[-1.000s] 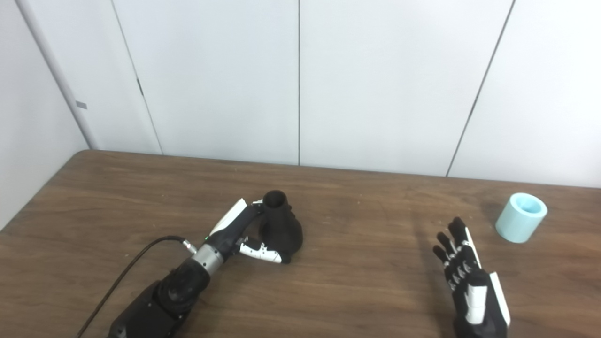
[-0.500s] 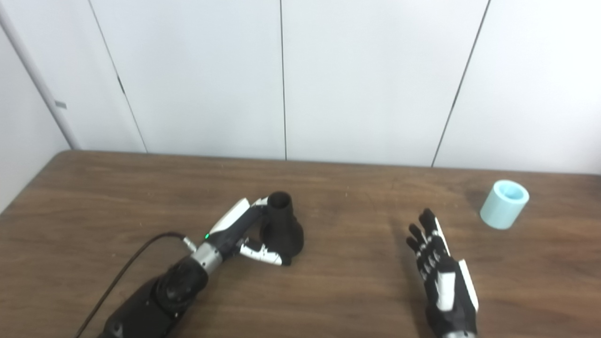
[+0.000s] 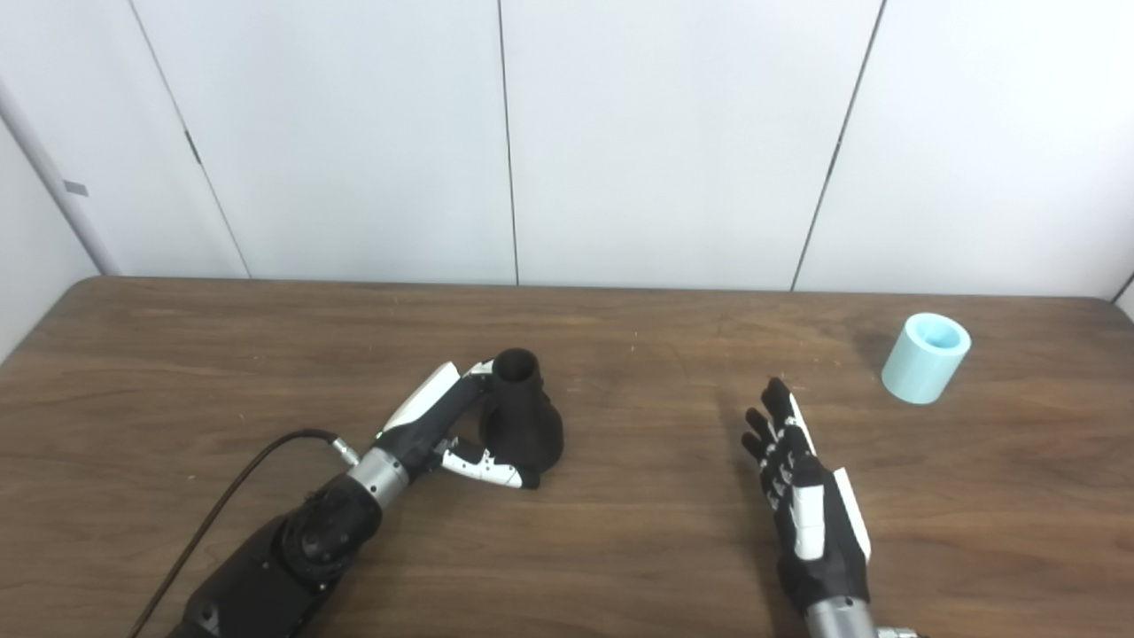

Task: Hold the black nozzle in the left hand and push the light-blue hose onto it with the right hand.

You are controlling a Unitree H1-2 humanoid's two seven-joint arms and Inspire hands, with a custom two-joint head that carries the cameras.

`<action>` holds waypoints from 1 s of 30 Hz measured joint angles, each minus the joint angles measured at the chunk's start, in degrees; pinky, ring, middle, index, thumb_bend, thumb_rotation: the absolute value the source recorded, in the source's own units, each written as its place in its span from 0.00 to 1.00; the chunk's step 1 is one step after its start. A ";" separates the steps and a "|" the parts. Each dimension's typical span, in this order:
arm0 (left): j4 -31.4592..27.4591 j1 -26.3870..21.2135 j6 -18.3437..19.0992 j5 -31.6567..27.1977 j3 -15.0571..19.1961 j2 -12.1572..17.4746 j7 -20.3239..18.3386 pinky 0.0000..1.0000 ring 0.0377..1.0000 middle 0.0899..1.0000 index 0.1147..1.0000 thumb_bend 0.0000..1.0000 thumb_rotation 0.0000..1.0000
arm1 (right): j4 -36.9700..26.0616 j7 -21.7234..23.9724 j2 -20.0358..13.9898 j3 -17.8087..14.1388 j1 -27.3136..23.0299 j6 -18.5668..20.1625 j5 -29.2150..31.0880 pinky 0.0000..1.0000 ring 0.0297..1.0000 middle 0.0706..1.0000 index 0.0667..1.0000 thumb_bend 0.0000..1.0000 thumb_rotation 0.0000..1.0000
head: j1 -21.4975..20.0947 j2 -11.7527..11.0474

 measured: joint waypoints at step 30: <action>-6.03 3.09 0.93 -0.04 -1.51 0.09 -1.82 1.00 0.96 0.77 0.41 0.52 0.06 | -1.78 -2.29 2.90 1.30 0.17 4.32 -2.31 0.94 0.97 1.00 1.00 0.70 1.00 | -2.82 6.24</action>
